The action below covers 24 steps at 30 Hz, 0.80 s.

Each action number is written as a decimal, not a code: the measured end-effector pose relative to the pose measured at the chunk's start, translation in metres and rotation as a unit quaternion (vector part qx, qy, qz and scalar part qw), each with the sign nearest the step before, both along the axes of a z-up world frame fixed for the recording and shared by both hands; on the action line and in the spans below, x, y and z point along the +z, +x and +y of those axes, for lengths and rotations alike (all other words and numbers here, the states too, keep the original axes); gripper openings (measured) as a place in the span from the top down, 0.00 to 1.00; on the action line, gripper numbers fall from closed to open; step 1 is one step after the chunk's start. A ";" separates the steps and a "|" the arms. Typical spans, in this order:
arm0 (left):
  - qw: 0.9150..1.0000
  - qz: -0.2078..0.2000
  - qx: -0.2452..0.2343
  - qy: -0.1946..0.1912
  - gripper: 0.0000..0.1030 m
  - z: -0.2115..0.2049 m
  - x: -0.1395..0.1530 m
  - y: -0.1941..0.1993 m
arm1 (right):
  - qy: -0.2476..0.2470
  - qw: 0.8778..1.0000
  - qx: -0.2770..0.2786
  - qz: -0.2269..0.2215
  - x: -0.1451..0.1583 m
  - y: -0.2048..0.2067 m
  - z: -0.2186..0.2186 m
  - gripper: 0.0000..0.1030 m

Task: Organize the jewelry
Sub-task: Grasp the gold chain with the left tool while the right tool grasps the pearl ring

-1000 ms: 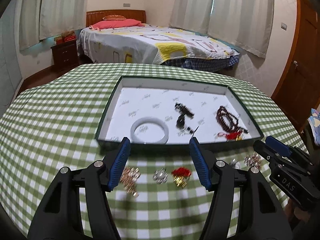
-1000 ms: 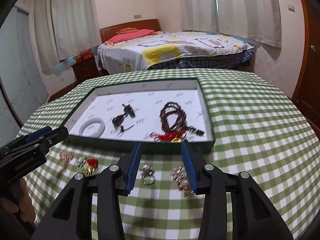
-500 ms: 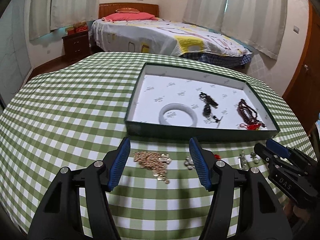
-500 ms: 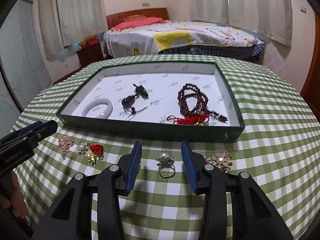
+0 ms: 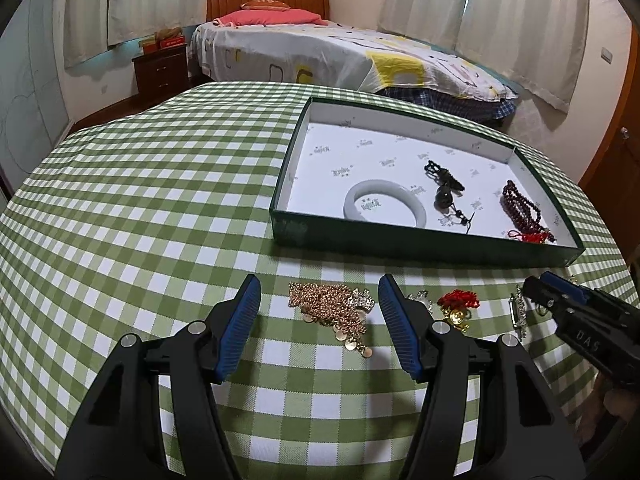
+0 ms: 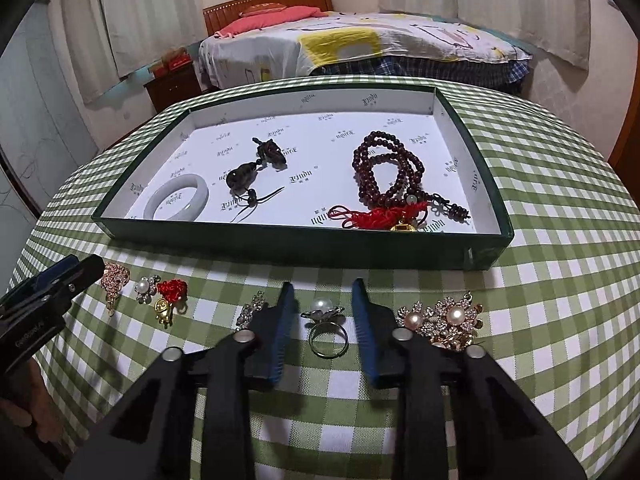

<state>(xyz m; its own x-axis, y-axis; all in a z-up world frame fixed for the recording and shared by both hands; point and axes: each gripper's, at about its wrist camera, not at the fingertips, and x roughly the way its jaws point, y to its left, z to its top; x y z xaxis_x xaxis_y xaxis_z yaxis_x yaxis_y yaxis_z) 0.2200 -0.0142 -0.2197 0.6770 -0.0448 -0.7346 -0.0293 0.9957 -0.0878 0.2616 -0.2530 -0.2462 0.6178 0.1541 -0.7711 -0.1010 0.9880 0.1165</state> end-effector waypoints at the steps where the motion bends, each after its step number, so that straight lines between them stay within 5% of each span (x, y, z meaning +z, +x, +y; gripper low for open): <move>1: 1.000 0.001 0.000 0.000 0.42 0.000 -0.001 0.000 | 0.001 1.000 0.002 0.000 0.000 0.000 0.000 0.79; 16: 0.999 0.039 -0.008 0.005 0.45 -0.008 -0.013 0.017 | 0.009 1.000 0.000 -0.009 0.002 -0.005 -0.003 0.79; 24: 0.999 0.037 -0.017 0.010 0.59 -0.012 -0.013 0.022 | 0.011 1.000 0.002 -0.007 0.003 -0.006 -0.003 0.79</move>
